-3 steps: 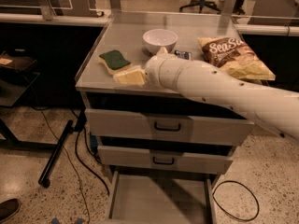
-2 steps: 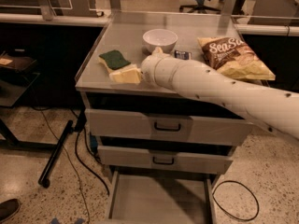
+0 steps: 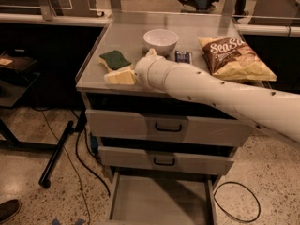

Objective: Place sponge into bottom drawer

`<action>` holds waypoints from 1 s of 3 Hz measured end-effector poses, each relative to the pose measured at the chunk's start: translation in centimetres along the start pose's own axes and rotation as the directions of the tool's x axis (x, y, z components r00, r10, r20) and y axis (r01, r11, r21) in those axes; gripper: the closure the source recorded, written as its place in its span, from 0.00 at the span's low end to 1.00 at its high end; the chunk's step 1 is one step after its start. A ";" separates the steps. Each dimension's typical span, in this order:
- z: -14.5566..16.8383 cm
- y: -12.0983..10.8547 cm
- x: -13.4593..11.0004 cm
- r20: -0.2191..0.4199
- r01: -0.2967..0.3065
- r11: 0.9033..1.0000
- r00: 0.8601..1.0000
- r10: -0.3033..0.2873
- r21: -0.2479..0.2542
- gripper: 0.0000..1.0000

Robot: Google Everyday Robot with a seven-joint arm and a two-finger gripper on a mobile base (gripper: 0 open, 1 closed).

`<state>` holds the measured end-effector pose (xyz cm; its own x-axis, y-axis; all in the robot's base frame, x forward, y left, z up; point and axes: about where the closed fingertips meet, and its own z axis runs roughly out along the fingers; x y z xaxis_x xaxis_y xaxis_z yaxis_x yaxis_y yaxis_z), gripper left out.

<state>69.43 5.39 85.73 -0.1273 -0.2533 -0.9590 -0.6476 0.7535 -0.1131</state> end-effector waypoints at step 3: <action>5.5 -0.1 0.1 0.016 0.021 1.000 1.000 -0.021 -0.002 0.11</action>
Offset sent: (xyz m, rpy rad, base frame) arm 0.0400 0.0341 -0.0117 -0.0062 -0.0420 0.0041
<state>73.60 8.63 84.26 -0.1015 -0.2595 -0.9604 -0.6519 0.7466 -0.1329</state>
